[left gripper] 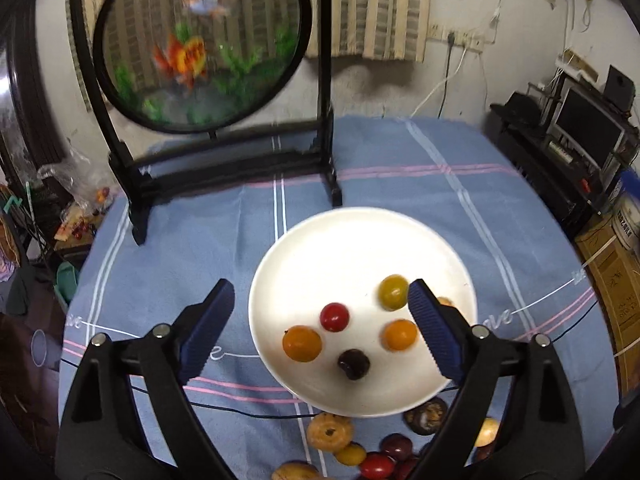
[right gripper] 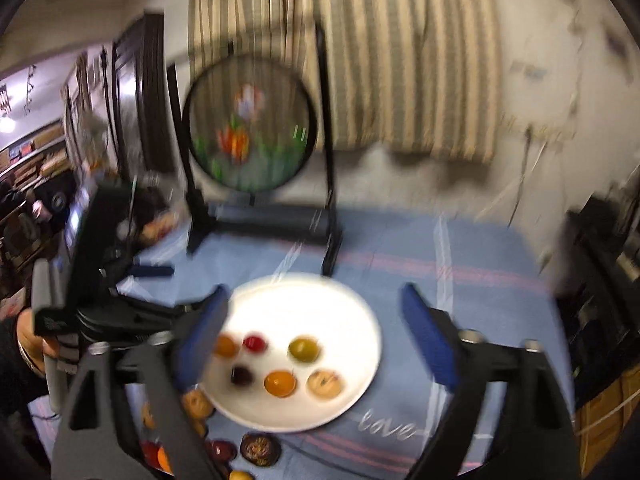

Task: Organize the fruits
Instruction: 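Lower the orange and tangerine onto the plate and open both grippers, then lift both grippers away from the plate toward the fruit pile, then grasp the dark purple fruit with the right gripper while the left grasps a red tomato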

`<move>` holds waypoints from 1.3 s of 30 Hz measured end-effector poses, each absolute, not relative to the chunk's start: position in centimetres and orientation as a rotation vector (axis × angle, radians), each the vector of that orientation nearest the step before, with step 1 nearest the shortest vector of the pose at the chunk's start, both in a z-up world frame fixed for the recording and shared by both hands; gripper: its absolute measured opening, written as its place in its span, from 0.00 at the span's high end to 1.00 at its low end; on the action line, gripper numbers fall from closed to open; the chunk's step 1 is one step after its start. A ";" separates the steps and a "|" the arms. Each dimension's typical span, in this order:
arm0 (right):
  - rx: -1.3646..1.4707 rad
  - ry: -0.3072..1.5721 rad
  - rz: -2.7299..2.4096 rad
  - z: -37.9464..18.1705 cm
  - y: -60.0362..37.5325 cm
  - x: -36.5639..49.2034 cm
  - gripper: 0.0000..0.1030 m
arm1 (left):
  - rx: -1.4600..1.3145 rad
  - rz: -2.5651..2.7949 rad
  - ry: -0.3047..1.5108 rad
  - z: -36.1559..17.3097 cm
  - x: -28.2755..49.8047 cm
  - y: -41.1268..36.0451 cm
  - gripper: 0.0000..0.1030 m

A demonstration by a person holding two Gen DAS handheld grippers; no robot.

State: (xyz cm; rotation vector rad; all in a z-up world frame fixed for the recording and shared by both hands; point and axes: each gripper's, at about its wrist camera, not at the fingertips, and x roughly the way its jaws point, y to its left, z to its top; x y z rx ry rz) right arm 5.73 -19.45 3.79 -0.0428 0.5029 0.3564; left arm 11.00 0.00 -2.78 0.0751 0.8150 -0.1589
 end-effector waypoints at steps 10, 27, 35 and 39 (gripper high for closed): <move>0.067 0.328 0.289 9.8 -24.1 -2.7 0.01 | 0.119 -0.185 0.677 2.3 4.8 -1.4 0.09; 0.121 0.906 0.370 -4.4 -22.5 -6.4 0.01 | 0.153 -0.127 0.865 -6.3 -4.2 4.8 0.07; -0.188 1.077 0.360 -12.8 -19.6 -8.2 0.23 | 0.200 -0.168 1.024 -12.1 -8.4 4.9 0.07; -0.258 1.111 0.367 -14.4 -19.0 -7.1 0.30 | 0.205 -0.169 1.017 -13.0 -9.2 5.0 0.07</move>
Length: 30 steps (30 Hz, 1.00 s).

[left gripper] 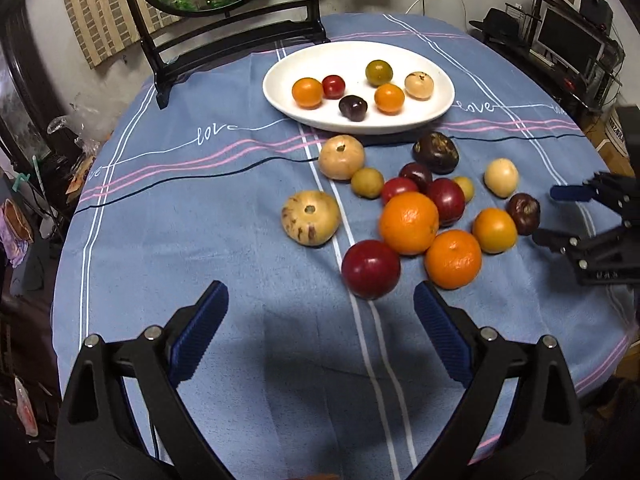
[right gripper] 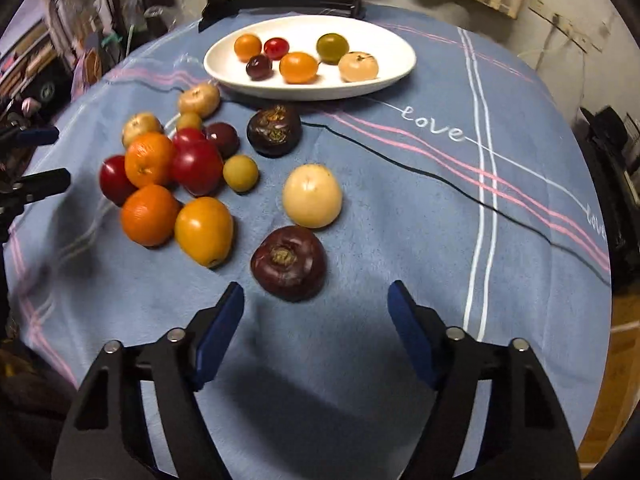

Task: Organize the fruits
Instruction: 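Grasp the dark purple fruit with the right gripper while the left grasps a red tomato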

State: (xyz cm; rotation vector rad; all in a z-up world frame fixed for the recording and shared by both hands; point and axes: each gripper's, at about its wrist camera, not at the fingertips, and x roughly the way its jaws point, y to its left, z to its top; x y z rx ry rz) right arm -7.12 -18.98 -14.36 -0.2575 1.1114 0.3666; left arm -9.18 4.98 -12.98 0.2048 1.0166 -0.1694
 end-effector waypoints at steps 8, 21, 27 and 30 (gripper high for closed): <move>-0.346 1.156 0.475 -15.5 -17.3 -5.7 0.58 | 0.171 -0.189 1.065 -14.8 -7.9 4.5 0.08; -0.179 1.197 0.439 -14.5 -19.8 -5.8 0.58 | 0.153 -0.307 1.131 -17.3 -5.1 2.3 0.59; -0.165 1.196 0.445 -14.2 -19.5 -6.2 0.58 | 0.167 -0.314 1.097 -16.1 -5.6 2.3 0.59; -0.142 1.189 0.451 -14.0 -19.5 -6.3 0.58 | 0.146 -0.309 1.061 -14.4 -6.0 2.7 0.59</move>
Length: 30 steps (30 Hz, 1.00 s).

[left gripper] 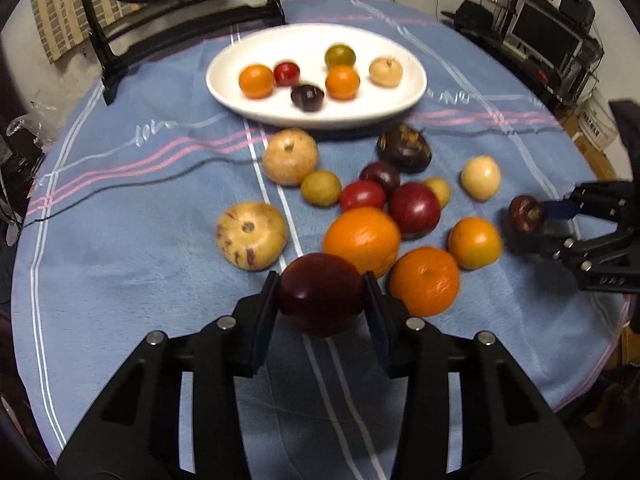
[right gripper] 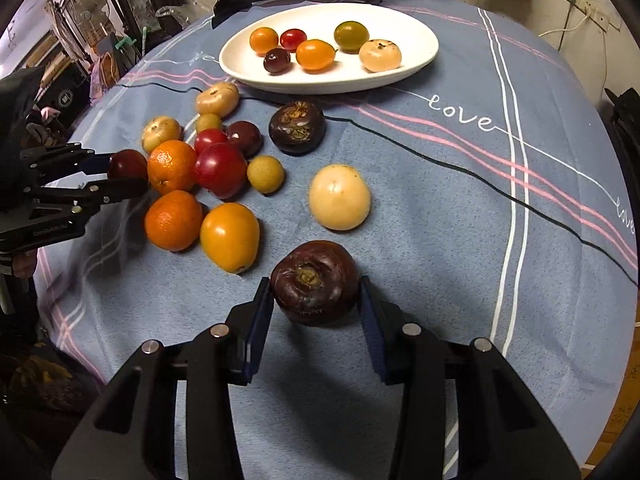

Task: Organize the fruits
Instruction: 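Grasp the dark purple fruit with the right gripper while the left grasps a red tomato, then carry the purple fruit and red tomato over the plate and lower them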

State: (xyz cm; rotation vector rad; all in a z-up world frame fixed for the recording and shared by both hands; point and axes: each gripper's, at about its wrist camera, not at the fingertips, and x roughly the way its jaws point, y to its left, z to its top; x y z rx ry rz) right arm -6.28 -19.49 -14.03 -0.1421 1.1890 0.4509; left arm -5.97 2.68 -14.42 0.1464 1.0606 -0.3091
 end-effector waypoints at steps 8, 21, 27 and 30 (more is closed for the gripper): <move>-0.081 1.121 0.458 -11.4 -19.4 -6.2 0.58 | 0.088 -0.289 0.962 -9.1 -4.9 3.5 0.59; -0.021 0.833 0.514 -0.6 -17.8 0.2 0.58 | 0.110 -0.236 0.827 -1.7 2.7 0.6 0.59; -0.001 0.789 0.531 1.1 -17.3 3.0 0.58 | 0.102 -0.230 0.817 -1.0 5.2 -0.3 0.59; -0.003 0.788 0.532 0.8 -17.0 4.0 0.58 | 0.107 -0.227 0.823 -1.3 6.0 -0.5 0.59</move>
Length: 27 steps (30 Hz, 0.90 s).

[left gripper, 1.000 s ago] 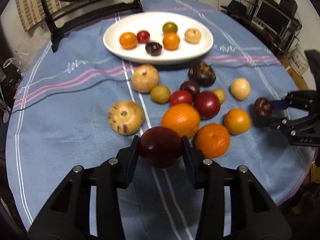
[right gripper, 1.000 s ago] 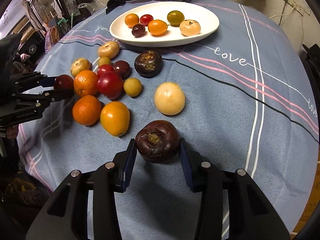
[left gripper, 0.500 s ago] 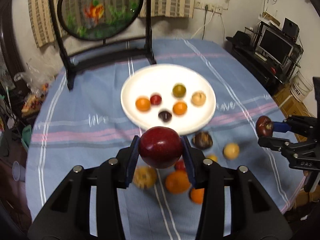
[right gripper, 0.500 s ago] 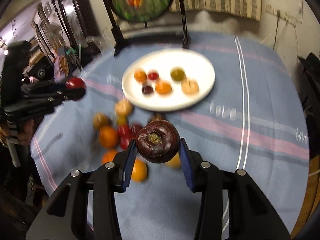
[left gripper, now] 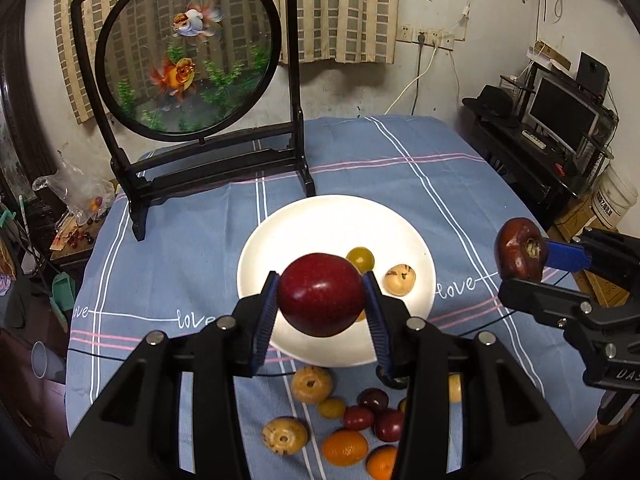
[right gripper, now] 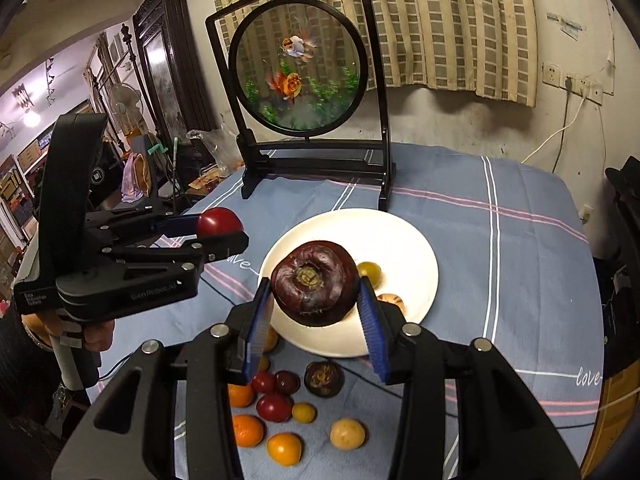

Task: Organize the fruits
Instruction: 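Carry the purple fruit and red tomato over the plate and lower them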

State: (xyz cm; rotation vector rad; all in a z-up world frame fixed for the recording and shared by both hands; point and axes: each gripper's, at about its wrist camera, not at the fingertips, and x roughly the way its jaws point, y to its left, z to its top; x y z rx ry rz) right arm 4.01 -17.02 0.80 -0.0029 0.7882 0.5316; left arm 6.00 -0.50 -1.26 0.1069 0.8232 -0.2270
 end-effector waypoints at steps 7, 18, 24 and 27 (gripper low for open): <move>0.005 0.810 0.536 0.0 -16.8 5.5 0.58 | 0.126 -0.222 0.840 -2.3 7.8 -0.6 0.59; 0.017 0.860 0.528 -2.1 -16.9 7.7 0.58 | 0.136 -0.199 0.877 -4.1 10.2 -0.7 0.59; 0.020 0.881 0.526 -3.0 -16.9 8.6 0.58 | 0.137 -0.188 0.902 -5.1 11.1 -0.9 0.59; 0.021 0.886 0.527 -3.3 -17.1 8.9 0.58 | 0.133 -0.186 0.908 -5.4 11.3 -0.8 0.59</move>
